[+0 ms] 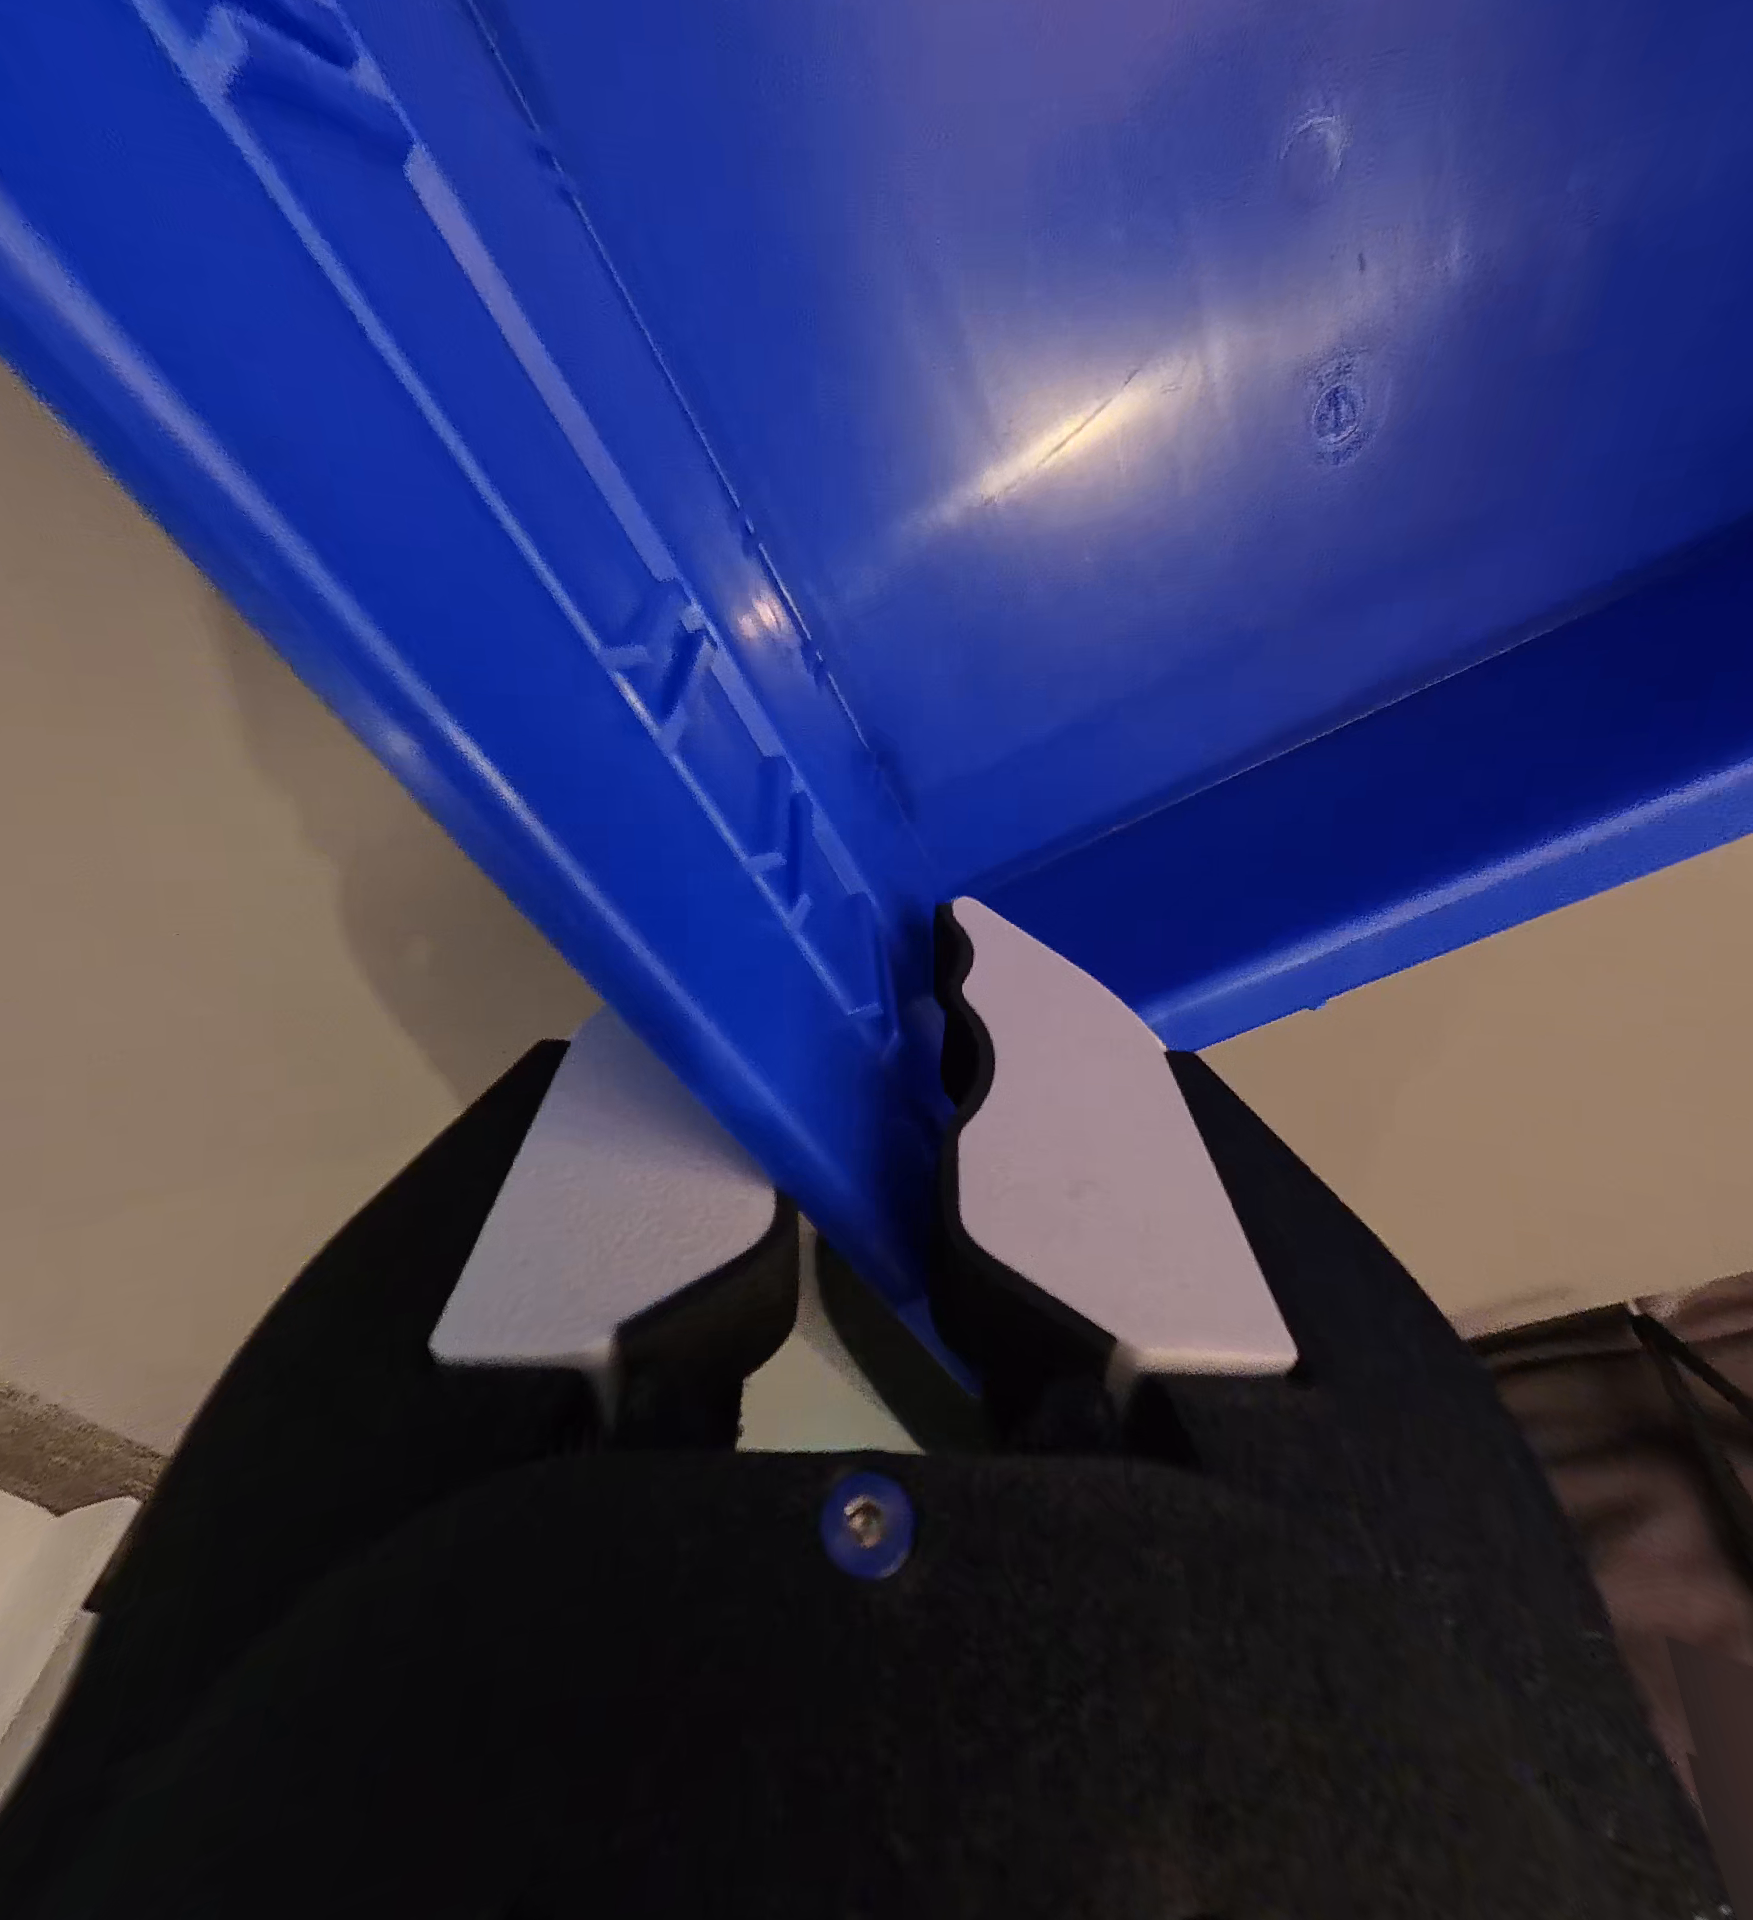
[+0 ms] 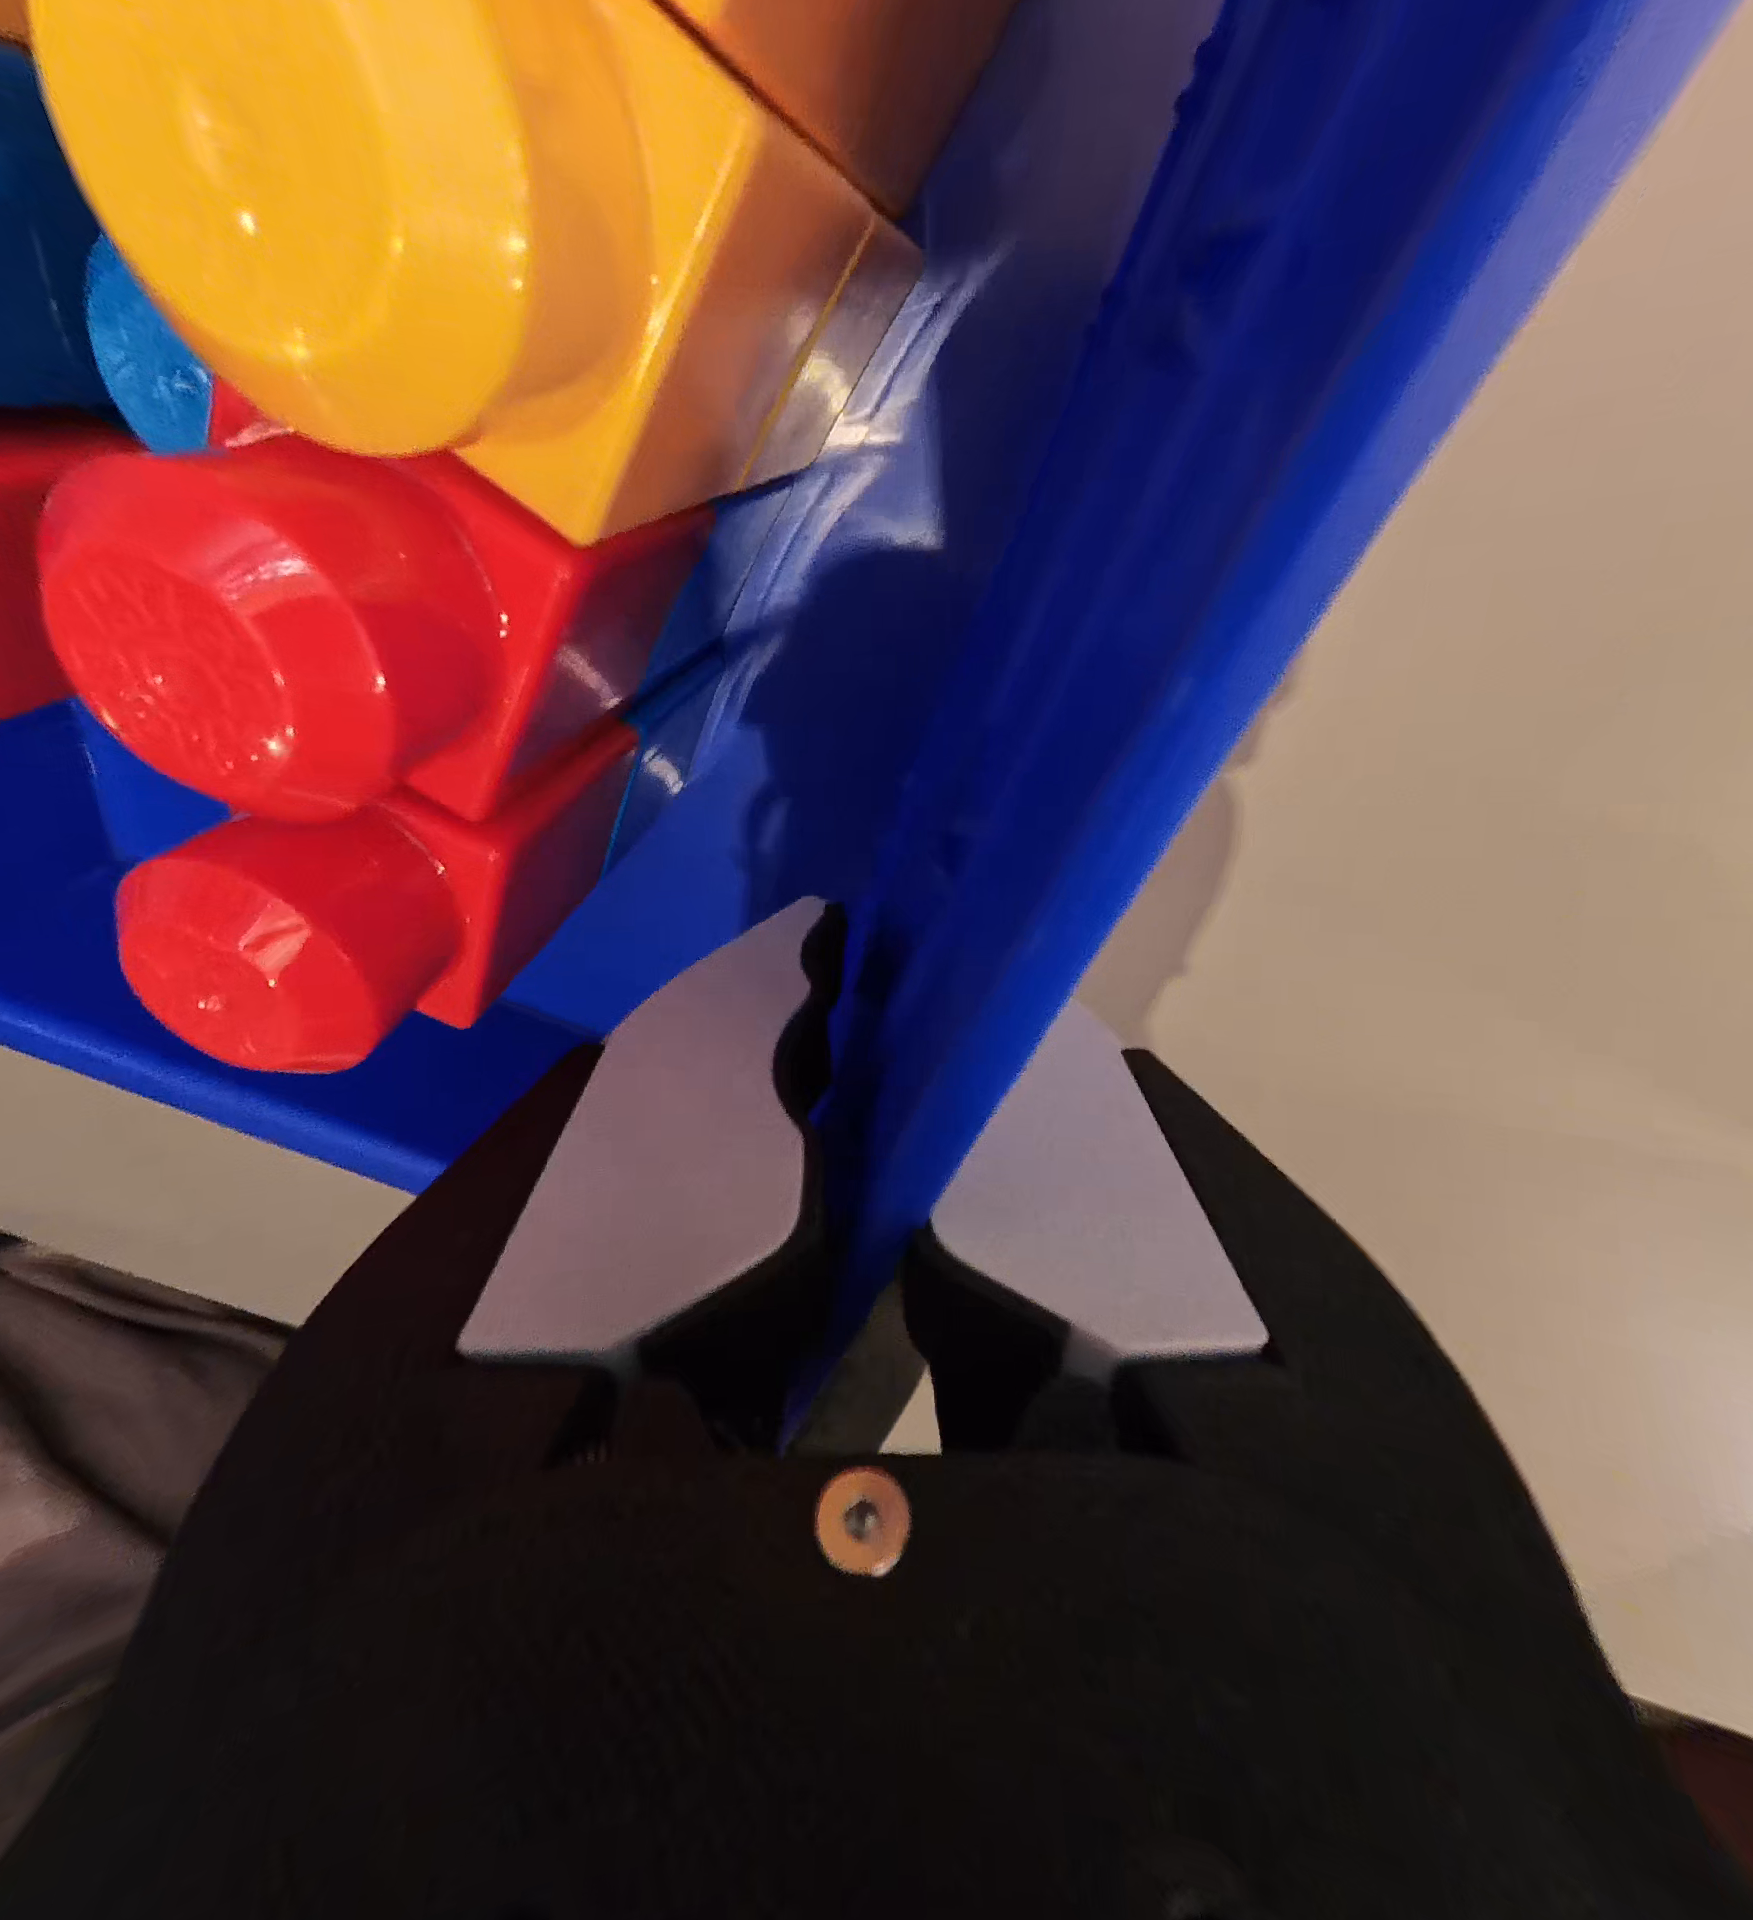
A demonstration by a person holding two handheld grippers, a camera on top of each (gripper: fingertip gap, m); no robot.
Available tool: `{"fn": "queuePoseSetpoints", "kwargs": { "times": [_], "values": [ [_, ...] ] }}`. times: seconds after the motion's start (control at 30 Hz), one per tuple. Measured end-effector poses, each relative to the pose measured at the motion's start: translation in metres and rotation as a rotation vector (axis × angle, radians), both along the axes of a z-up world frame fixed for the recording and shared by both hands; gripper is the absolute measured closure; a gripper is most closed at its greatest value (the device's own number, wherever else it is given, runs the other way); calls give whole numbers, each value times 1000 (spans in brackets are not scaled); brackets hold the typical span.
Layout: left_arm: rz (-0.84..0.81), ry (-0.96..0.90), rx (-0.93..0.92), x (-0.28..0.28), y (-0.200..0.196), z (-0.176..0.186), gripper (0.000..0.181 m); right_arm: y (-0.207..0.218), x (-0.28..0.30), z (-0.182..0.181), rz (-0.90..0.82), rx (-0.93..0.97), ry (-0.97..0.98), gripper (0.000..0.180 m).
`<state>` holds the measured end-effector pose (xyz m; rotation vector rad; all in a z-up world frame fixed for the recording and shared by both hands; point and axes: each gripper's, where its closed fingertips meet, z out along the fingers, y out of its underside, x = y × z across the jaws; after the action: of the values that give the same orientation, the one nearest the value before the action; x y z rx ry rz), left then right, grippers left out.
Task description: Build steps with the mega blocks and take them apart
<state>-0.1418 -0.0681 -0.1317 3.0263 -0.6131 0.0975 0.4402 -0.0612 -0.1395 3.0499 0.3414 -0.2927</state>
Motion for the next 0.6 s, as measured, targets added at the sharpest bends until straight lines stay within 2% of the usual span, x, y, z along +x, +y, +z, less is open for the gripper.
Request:
{"fn": "queuePoseSetpoints", "kwargs": {
  "times": [0.33,0.6],
  "values": [
    [-124,48,15,59,-8,-1,148,-4,-56,1,73,-44,53,164],
    [-209,50,39,98,-17,-1,140,8,-53,-11,50,-67,-42,160]
  ]
}}
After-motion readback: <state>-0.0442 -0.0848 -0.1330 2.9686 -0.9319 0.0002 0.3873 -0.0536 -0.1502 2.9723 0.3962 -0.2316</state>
